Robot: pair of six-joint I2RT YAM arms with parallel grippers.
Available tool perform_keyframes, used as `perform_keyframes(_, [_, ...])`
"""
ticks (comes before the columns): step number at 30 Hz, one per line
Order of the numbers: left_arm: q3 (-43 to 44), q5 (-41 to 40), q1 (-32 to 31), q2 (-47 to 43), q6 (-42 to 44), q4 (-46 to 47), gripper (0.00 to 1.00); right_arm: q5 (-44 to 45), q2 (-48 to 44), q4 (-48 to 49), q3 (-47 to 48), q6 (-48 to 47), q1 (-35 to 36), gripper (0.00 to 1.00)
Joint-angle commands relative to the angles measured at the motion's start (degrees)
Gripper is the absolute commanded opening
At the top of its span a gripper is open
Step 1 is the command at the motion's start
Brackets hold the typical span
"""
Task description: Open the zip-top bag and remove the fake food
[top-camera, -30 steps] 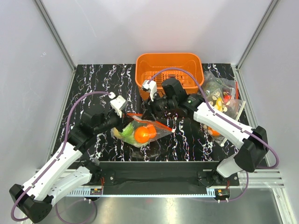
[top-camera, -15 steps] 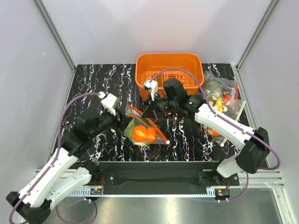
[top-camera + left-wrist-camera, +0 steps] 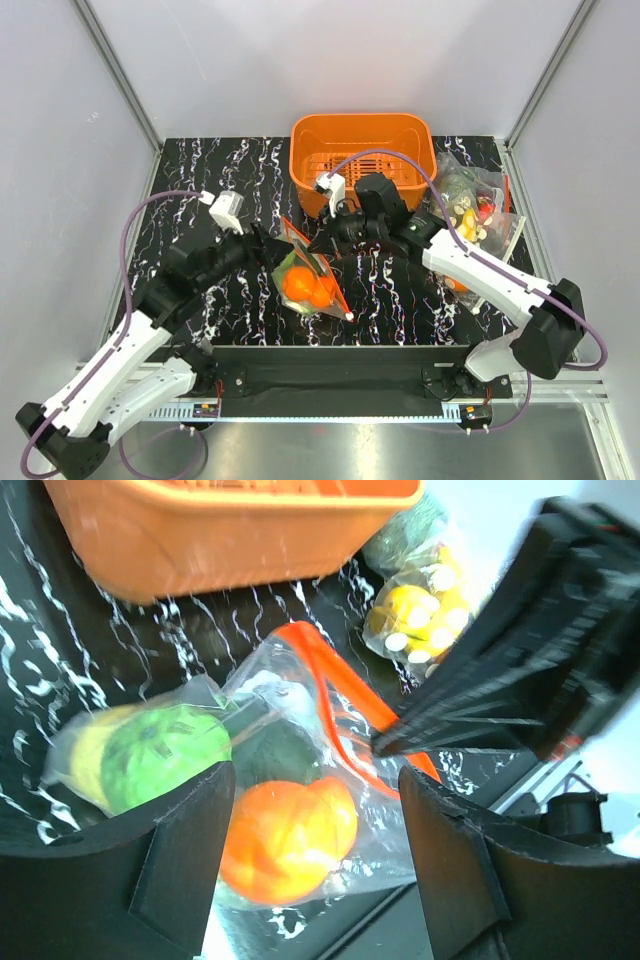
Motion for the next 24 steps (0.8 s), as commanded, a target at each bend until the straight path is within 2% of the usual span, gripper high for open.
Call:
perform_keyframes(1, [-0.36, 1.76, -0.21, 1.2, -5.46, 6.05, 0.72, 0.34, -3.44, 3.6, -0.77, 1.11, 0.4, 0.0])
perform_keyframes(8, [0.52, 0.71, -0.83, 5.23, -5.73, 6.59, 0.73, 0.0, -3.88, 4.57, -2.26, 1.29, 0.4, 0.0])
perform_keyframes(11, [0.43, 0.01, -1.0, 6.12, -5.29, 5.28, 0.68, 0.52, -4.41, 4.57, -2.53, 1.29, 0.4, 0.0])
perform_keyframes(15, [0.52, 0.18, -1.26, 7.0, -4.76, 3.78, 0.53, 1.05, -4.76, 4.31, -2.79, 1.11, 0.49, 0.0])
perform_keyframes(16, [0.52, 0.62, -1.18, 7.17, -4.67, 3.78, 0.41, 1.57, -4.76, 4.31, -2.88, 1.03, 0.4, 0.0])
perform_keyframes(18, [0.61, 1.23, -1.27, 7.18, -4.24, 3.78, 0.27, 2.71, -4.76, 3.7, -2.88, 0.85, 0.49, 0.0])
perform_keyframes(19, [1.22, 1.24, -1.18, 7.09, -3.89, 3.43, 0.08, 4.46, -4.85, 3.34, -2.79, 0.94, 0.4, 0.0])
perform_keyframes(20, [1.66, 1.06, -1.26, 6.83, -3.01, 2.21, 0.03, 5.61, -5.11, 2.91, -2.79, 0.94, 0.4, 0.0])
perform_keyframes(21, [2.27, 0.54, -1.27, 6.65, -2.39, 1.32, 0.0, 6.66, -5.2, 1.77, -2.79, 0.68, 0.4, 0.0])
perform_keyframes(24, [4.82, 0.18, -1.18, 6.56, 0.33, -2.89, 0.0, 11.32, -6.34, -0.43, -2.97, -0.37, 0.4, 0.0])
